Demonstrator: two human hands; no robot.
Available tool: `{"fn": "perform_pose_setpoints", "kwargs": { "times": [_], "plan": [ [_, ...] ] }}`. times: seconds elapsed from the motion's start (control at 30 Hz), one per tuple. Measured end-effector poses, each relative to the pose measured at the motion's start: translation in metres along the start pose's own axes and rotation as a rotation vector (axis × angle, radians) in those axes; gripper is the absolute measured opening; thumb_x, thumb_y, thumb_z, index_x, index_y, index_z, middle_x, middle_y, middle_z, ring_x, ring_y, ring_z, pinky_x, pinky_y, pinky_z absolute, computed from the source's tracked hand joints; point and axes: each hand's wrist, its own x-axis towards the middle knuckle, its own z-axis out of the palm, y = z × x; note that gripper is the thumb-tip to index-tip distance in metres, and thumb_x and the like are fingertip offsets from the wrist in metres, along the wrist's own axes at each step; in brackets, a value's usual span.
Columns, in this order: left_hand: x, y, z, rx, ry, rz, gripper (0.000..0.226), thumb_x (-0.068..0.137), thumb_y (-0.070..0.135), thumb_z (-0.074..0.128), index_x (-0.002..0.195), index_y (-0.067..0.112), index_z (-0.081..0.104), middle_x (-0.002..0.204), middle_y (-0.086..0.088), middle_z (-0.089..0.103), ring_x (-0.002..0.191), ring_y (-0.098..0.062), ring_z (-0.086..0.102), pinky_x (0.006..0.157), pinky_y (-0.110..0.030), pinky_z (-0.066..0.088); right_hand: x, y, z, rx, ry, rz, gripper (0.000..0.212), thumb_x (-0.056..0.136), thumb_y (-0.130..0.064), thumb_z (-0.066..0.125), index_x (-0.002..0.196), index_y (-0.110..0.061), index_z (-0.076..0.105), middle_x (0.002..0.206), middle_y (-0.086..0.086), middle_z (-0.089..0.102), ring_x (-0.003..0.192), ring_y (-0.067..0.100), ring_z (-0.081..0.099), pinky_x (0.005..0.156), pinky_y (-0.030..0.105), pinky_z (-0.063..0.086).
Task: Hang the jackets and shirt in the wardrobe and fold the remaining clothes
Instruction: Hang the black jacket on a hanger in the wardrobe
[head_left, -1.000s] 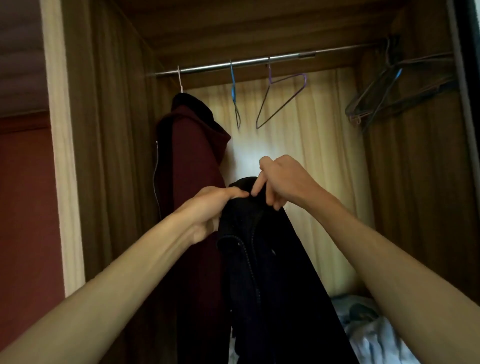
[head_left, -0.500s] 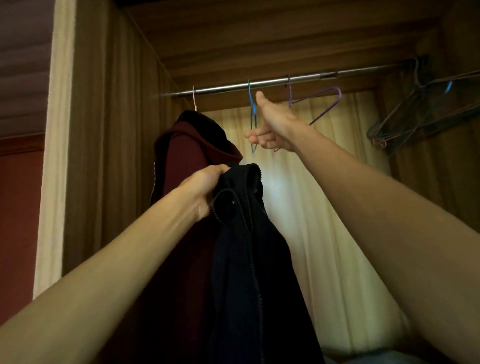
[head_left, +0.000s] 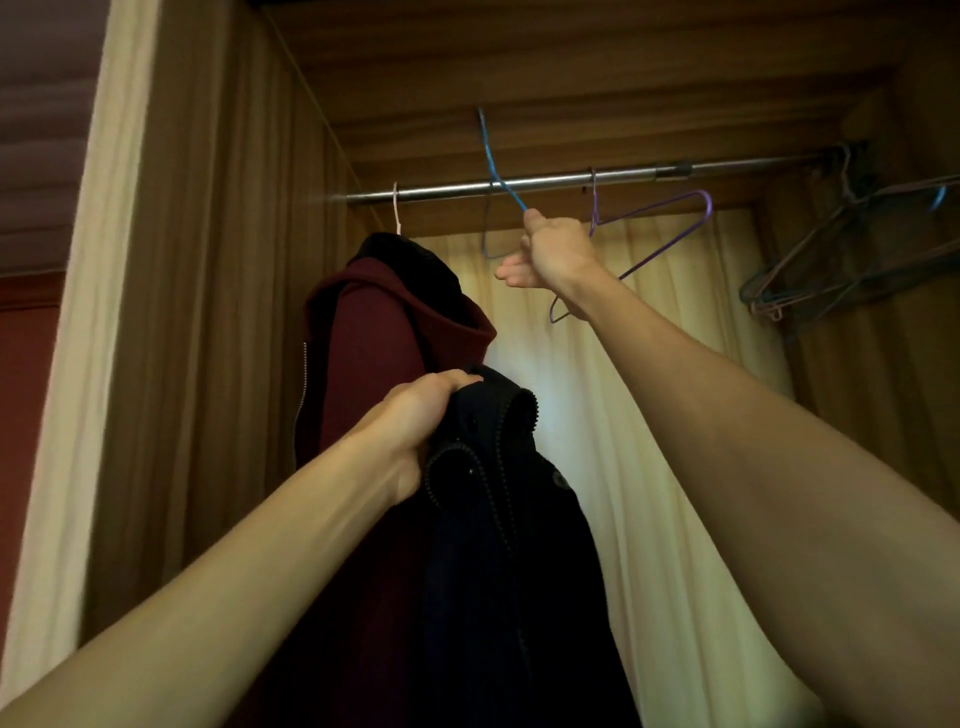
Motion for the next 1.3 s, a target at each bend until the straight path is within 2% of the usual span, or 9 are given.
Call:
{"fn": "perform_pose_setpoints", "kwargs": {
  "times": [0.17,0.3,0.43,0.63,0.83,0.97,1.1,1.2,1.3],
  "plan": [
    [0.004,-0.028,0.010,-0.067,0.031,-0.035,0.046,0.087,0.030,0.071,0.125,0.007,0.059,0.103,-0.016,0.072,0.081,-0.030,0.072,0.057,-0.030,0.057,-0.040,0.029,-0.021,0.047,0.056,-0.123,0.042,0.109,-0.031,0.030,0.088,-0.003,0.054,0.085,0.023,0.070,0.058,0.019,0.071,0.051,0.023,0.056],
    [0.002,-0.062,0.034,0.093,0.086,0.177,0.072,0.093,0.024,0.063,0.154,0.028,0.025,0.124,0.006,0.045,0.091,-0.009,0.055,0.061,-0.015,0.043,-0.102,0.060,-0.059,0.158,0.102,-0.094,0.049,0.107,-0.031,0.035,0.063,-0.012,0.042,0.073,0.019,0.072,0.061,0.029,0.071,0.051,0.027,0.055],
    [-0.010,-0.105,0.069,0.122,-0.004,0.186,0.027,0.091,0.012,0.056,0.108,0.022,0.074,0.113,-0.002,0.071,0.103,-0.019,0.065,0.083,-0.025,0.051,-0.173,0.080,-0.106,0.222,0.122,-0.033,0.053,0.107,-0.025,0.035,0.055,-0.013,0.037,0.067,0.020,0.070,0.052,0.029,0.066,0.048,0.027,0.052],
    [-0.047,-0.145,0.116,-0.043,-0.066,-0.157,0.025,0.085,0.016,0.050,0.080,0.008,0.074,0.080,-0.016,0.072,0.066,-0.027,0.067,0.065,-0.031,0.053,-0.282,0.092,-0.179,0.265,0.076,0.148,0.065,0.106,-0.023,0.032,0.041,-0.023,0.039,0.062,0.026,0.065,0.043,0.030,0.061,0.042,0.026,0.048],
    [-0.089,-0.165,0.162,-0.150,-0.182,-0.224,0.057,0.092,0.055,0.047,0.074,0.006,0.069,0.062,-0.014,0.063,0.049,-0.021,0.059,0.050,-0.024,0.046,-0.367,0.107,-0.251,0.347,-0.033,0.359,0.050,0.089,-0.037,0.049,0.043,-0.021,0.036,0.069,0.037,0.061,0.047,0.033,0.060,0.044,0.027,0.047],
    [-0.120,-0.188,0.182,0.104,0.076,-0.014,0.041,0.099,0.023,0.051,0.060,0.017,0.063,0.060,0.002,0.059,0.053,-0.004,0.054,0.058,-0.023,0.042,-0.402,0.111,-0.299,0.334,-0.254,0.562,0.050,0.076,-0.048,0.069,0.048,-0.014,0.045,0.085,0.033,0.067,0.066,0.036,0.068,0.054,0.030,0.052],
    [-0.135,-0.190,0.185,0.248,0.057,0.156,0.049,0.101,0.022,0.050,0.053,0.017,0.055,0.043,0.008,0.050,0.043,-0.001,0.046,0.054,-0.018,0.038,-0.418,0.106,-0.305,-0.077,-0.386,0.552,0.022,0.088,-0.022,0.072,0.067,-0.017,0.074,0.116,0.017,0.071,0.113,0.012,0.064,0.093,0.023,0.045],
    [-0.152,-0.192,0.197,0.439,-0.068,0.183,0.050,0.102,0.023,0.049,0.053,0.018,0.057,0.047,0.006,0.052,0.041,0.002,0.047,0.052,-0.013,0.037,-0.409,0.092,-0.290,0.001,-0.251,0.517,0.007,0.085,-0.010,0.072,0.078,-0.012,0.072,0.108,0.018,0.074,0.097,0.017,0.068,0.092,0.031,0.048],
    [-0.171,-0.209,0.207,0.623,-0.221,0.239,0.052,0.103,0.024,0.047,0.053,0.020,0.058,0.054,-0.004,0.056,0.047,-0.004,0.049,0.057,-0.018,0.038,-0.388,0.071,-0.278,0.228,-0.068,0.493,0.011,0.083,-0.018,0.069,0.089,-0.012,0.063,0.075,0.010,0.071,0.054,0.017,0.060,0.056,0.026,0.051]
  ]
}}
